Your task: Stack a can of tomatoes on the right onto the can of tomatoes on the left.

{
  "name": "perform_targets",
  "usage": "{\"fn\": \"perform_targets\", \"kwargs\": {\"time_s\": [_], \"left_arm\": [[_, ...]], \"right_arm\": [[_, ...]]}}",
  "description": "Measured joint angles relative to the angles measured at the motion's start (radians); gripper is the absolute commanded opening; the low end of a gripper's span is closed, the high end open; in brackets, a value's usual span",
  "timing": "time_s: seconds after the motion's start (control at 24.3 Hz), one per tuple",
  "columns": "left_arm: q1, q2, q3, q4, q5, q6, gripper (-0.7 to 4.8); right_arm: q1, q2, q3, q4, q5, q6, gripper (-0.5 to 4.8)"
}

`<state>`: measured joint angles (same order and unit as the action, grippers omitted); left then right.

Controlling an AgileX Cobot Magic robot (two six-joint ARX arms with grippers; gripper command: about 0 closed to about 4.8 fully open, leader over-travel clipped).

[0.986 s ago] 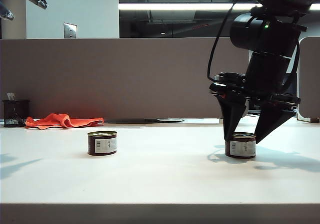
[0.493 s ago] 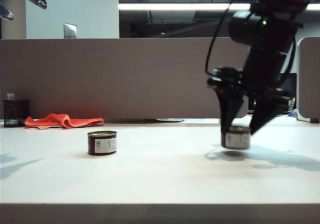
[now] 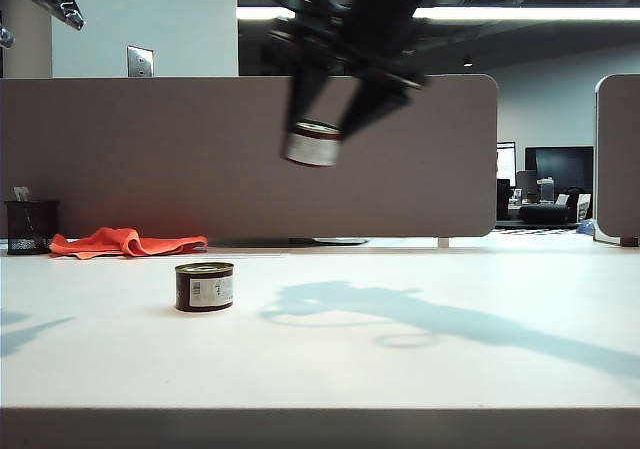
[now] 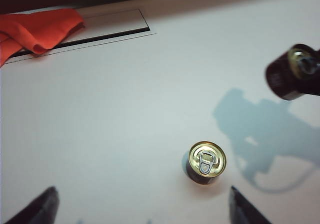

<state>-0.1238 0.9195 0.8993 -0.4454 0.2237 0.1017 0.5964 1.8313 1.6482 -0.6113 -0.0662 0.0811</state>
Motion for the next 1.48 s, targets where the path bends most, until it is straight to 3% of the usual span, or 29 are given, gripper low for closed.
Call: {"fn": "perform_targets", "kwargs": {"time_s": [0.29, 0.78, 0.9, 1.27, 1.32, 1.36, 1.4, 1.44, 1.48], "left_arm": [[0.0, 0.0, 0.0, -0.029, 0.0, 0.0, 4.35], [0.0, 0.0, 0.0, -0.047, 0.0, 0.0, 4.35], [0.0, 0.0, 0.0, -0.047, 0.0, 0.0, 4.35], [0.0, 0.0, 0.0, -0.05, 0.0, 0.0, 4.35], [0.0, 0.0, 0.0, -0.05, 0.0, 0.0, 4.35], [0.0, 0.0, 0.0, -0.05, 0.0, 0.0, 4.34], [0.0, 0.0, 0.0, -0.05, 0.0, 0.0, 4.3], [0.0, 0.0, 0.0, -0.05, 0.0, 0.0, 4.26], [0.0, 0.0, 0.0, -0.05, 0.0, 0.0, 4.26]], "right_arm": [[0.136, 0.281, 0.265, -0.091, 0.047, -0.034, 2.74], [0.18, 0.333, 0.268, -0.111, 0.089, -0.056, 2.8], [0.18, 0.339, 0.268, -0.098, 0.089, -0.056, 3.38], [0.181, 0.339, 0.268, -0.083, 0.089, -0.056, 3.36], [0.181, 0.336, 0.268, -0.083, 0.089, -0.056, 3.21], [0.181, 0.331, 0.267, -0.085, 0.089, -0.056, 2.2], [0.181, 0.307, 0.267, -0.09, 0.089, -0.055, 1.6], [0.179, 0.29, 0.267, -0.09, 0.09, -0.055, 0.41], [0.176, 0.246, 0.267, -0.086, 0.096, -0.056, -0.12]]}}
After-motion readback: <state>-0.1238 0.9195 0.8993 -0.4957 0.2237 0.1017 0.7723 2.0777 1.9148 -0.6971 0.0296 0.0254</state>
